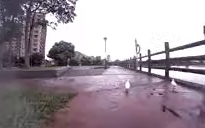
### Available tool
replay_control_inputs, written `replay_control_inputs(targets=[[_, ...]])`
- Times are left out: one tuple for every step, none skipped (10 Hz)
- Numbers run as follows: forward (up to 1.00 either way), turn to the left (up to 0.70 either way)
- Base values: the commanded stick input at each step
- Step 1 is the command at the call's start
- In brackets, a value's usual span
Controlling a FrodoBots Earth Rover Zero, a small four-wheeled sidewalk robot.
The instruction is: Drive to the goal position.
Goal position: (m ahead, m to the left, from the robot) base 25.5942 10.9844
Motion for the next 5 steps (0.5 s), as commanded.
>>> replay_control_inputs(targets=[[1.0, -0.01], [1.0, -0.01], [1.0, -0.01], [1.0, -0.01], [1.0, 0.07]])
